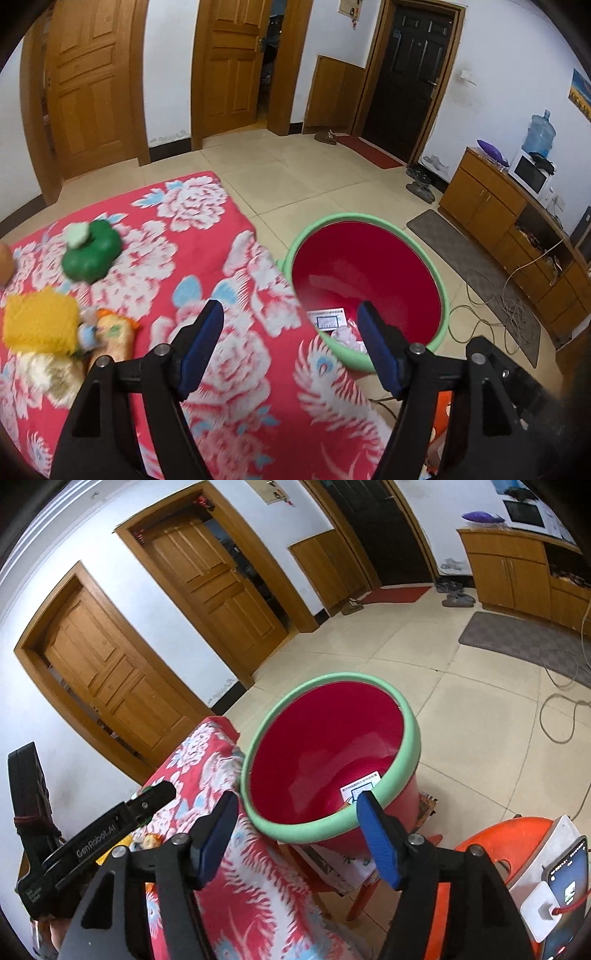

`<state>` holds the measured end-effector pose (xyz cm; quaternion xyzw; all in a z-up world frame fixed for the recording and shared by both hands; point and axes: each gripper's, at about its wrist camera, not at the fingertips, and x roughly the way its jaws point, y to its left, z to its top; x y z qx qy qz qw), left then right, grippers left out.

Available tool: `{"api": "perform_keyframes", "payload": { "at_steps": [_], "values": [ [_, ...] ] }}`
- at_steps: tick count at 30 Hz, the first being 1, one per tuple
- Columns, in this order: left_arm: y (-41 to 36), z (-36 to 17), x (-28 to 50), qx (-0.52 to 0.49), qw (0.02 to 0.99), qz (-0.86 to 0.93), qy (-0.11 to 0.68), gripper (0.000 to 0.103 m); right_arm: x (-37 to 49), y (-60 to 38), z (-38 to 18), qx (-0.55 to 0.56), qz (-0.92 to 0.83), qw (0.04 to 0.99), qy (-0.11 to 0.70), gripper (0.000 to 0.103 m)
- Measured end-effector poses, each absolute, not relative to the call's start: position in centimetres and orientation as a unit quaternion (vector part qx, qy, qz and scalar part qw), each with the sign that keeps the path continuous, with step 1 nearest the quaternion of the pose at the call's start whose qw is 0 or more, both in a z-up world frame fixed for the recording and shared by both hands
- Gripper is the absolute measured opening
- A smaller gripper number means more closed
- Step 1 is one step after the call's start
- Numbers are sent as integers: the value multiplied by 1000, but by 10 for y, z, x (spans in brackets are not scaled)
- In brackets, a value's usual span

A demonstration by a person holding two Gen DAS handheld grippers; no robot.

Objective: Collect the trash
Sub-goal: 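Move both tools back toward the items on the table, then grasp the yellow foam net with the left tool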

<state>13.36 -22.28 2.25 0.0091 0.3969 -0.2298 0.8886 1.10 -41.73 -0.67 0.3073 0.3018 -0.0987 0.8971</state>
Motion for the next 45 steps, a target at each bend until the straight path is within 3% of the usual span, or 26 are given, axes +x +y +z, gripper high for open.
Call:
{"api": "perform_keyframes", "payload": {
  "at_steps": [20,36,45],
  "values": [
    [-98,62,69,-21,922,-145,359,77,-9,-348,34,264,-38,922,281,80],
    [-2,40,66,-73,927,-46,366,77,-1,-288,24,238,25,916,321,82],
    [-3,22,92,-56,920,-59,384,77,9,-271,17,223,29,913,340,82]
  ]
}}
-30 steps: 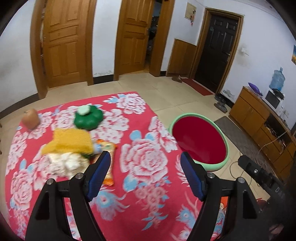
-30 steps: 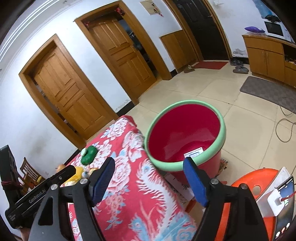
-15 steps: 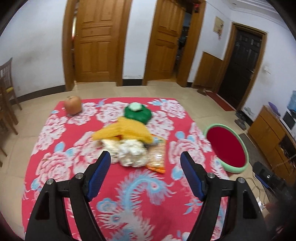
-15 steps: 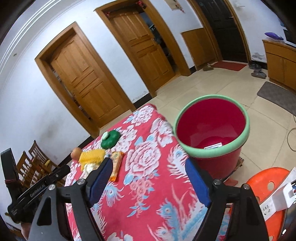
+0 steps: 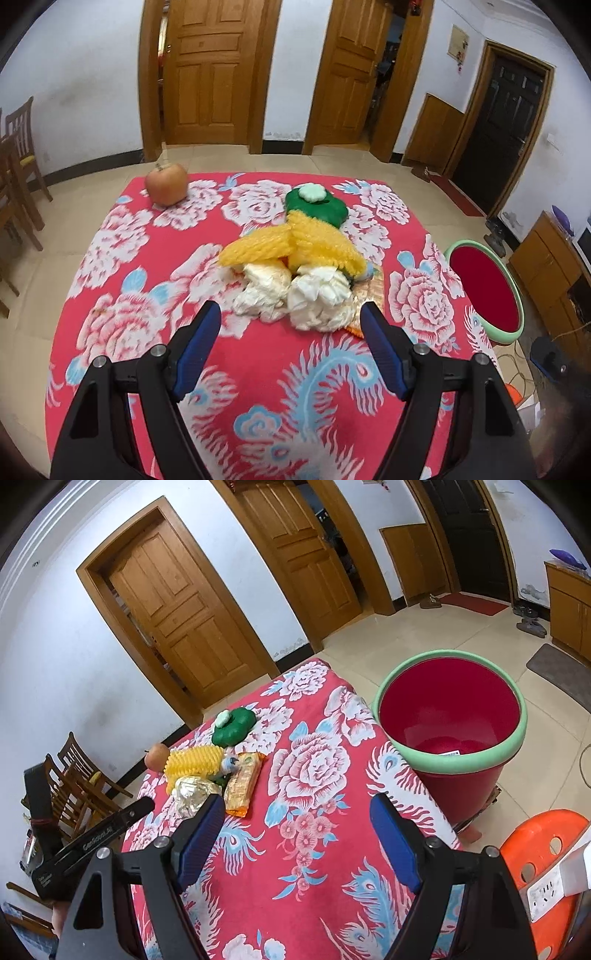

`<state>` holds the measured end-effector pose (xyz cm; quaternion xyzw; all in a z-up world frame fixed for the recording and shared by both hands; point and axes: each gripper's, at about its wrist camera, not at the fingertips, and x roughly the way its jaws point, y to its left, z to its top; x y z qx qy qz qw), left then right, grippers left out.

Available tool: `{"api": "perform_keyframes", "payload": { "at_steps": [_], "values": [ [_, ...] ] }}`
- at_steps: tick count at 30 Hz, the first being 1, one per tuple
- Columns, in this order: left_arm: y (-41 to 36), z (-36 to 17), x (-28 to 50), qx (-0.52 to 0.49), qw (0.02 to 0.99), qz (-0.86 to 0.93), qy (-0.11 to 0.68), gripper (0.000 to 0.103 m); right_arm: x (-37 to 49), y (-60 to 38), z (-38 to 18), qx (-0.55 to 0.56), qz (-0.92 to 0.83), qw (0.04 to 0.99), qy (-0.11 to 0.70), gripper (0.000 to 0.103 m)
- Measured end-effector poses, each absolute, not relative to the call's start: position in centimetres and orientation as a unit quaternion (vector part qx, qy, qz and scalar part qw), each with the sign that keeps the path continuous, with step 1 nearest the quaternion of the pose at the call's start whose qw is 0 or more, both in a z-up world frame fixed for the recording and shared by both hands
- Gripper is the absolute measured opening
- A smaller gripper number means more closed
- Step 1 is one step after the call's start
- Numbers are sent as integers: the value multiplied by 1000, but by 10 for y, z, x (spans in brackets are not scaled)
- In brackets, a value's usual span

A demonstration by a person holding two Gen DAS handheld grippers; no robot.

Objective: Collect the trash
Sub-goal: 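Grasp the yellow foam net with the left tool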

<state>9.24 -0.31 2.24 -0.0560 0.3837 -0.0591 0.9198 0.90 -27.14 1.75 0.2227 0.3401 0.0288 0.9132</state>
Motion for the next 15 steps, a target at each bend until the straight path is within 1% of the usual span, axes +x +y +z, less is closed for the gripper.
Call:
{"api": "perform_keyframes", "payload": {
  "at_steps": [9,15],
  "values": [
    [-24,32,135,-21,929,-69,362,77,26,-275,11,225,28,906,358,83],
    [-34,19,170,2,920,-63,386,76,35,-280,5,232,22,900,368,83]
  ]
}}
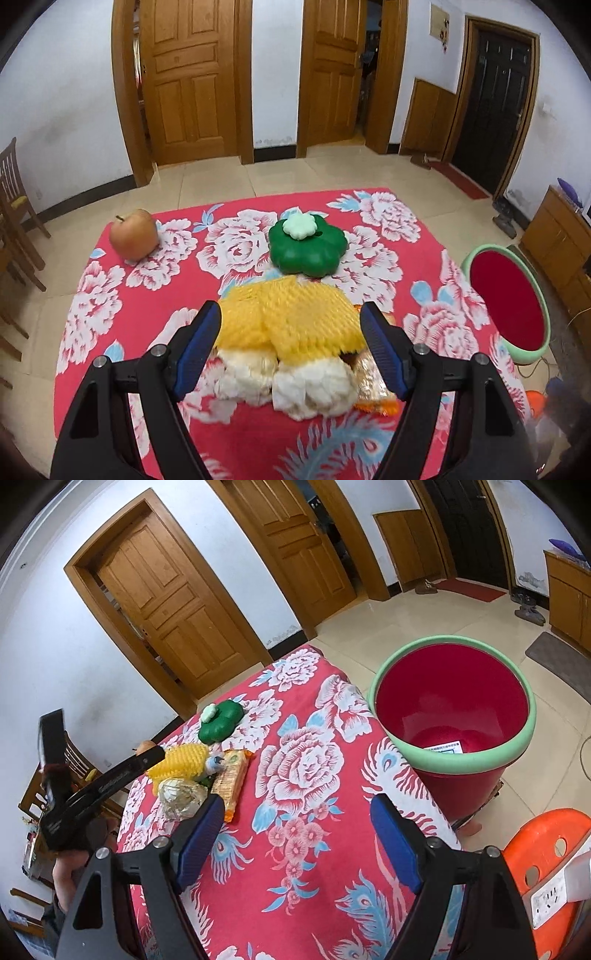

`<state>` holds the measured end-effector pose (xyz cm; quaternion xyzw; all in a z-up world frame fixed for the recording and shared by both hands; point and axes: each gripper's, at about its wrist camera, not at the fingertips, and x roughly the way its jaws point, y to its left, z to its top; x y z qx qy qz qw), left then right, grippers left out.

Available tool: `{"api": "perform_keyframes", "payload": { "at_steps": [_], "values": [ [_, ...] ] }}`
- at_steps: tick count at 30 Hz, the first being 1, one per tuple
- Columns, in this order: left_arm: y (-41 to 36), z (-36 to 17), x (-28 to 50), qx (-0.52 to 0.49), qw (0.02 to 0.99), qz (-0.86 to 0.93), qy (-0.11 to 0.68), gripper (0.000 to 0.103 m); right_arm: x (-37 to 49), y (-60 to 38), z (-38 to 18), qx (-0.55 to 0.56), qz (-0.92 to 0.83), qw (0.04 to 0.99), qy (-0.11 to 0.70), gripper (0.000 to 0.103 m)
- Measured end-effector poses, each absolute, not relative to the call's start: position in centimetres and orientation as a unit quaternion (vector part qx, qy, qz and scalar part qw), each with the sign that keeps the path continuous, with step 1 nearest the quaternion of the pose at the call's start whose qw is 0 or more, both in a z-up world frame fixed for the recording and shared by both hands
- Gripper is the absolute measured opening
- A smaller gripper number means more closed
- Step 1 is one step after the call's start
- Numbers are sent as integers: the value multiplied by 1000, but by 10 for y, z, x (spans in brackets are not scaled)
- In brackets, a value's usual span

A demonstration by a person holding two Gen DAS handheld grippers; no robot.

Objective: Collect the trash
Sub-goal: 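Grasp the yellow foam net with the left tool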

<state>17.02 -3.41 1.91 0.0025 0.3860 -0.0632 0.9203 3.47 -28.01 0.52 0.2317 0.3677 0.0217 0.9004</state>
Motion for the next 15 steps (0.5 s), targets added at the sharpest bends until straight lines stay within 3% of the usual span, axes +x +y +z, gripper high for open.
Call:
{"api": "perform_keyframes", "payload": {
  "at_steps": [4,6,8,11,15],
  "values": [
    [-36,8,181,1,907,-81,413,58,37,-280,5,229,20,900,369,83],
    [-35,4,180,-9,902,-97,421,35,38,-279,4,229,21,901,369,83],
    [-34,1,177,-19,899,-111,423,21,39,-277,4,227,23,900,370,83],
    [-30,5,166,-21,903,-121,412,12,39,-271,5,222,27,901,372,83],
    [-19,22,149,-37,911,-134,389,12,40,-260,7,213,36,903,372,83]
  ]
}}
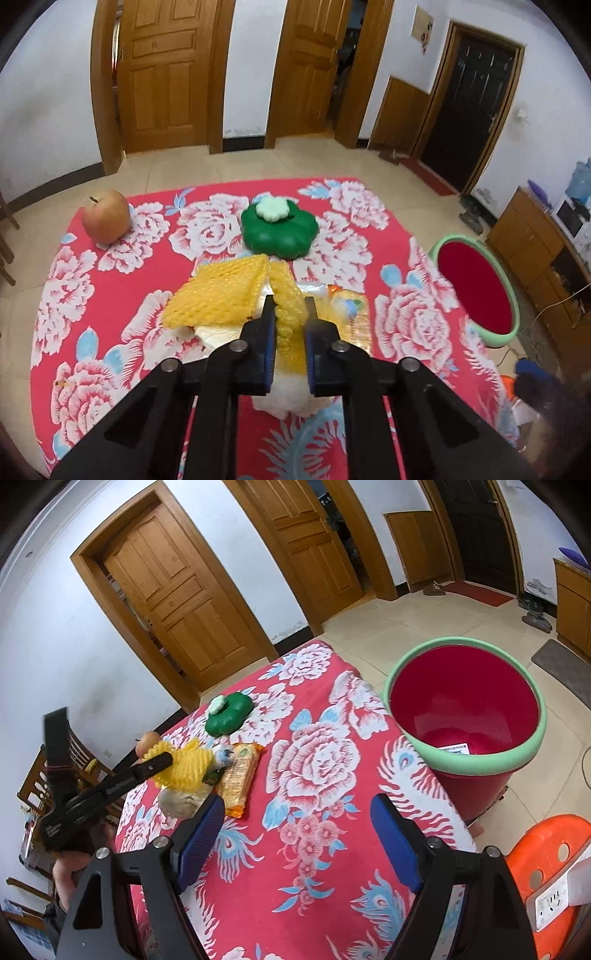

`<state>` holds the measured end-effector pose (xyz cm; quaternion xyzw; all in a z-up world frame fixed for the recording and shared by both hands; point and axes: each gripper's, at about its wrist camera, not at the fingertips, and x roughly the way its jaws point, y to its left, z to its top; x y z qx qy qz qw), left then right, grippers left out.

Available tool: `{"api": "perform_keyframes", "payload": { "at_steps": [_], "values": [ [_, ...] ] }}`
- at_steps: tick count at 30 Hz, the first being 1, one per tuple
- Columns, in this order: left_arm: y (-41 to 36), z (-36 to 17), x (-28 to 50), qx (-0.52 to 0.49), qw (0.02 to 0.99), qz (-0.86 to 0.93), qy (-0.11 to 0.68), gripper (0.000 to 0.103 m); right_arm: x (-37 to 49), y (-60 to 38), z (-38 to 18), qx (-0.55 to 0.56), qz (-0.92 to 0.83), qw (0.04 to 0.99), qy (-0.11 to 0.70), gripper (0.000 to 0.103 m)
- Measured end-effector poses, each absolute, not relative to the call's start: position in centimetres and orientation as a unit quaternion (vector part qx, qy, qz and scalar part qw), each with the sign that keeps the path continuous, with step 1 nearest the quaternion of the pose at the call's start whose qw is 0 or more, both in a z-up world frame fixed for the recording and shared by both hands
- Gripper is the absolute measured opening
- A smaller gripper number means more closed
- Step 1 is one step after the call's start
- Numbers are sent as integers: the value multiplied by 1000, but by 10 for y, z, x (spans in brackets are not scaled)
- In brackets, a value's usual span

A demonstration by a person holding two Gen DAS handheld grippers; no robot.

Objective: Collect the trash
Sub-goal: 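Grasp the yellow foam net with the left tool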

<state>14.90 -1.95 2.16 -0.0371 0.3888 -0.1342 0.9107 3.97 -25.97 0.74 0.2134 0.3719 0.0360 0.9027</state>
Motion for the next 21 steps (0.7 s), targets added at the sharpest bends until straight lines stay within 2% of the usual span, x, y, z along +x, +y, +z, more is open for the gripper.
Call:
{"api": "perform_keyframes", "payload": {
  "at_steps": [9,21],
  "values": [
    [16,56,105,-73,928,-127,344,12,39,-230,17,184,65,908,371,83],
    [81,27,75,-93,926,-52,363,12,36,-183,28,138,85,913,375,83]
  ]
}}
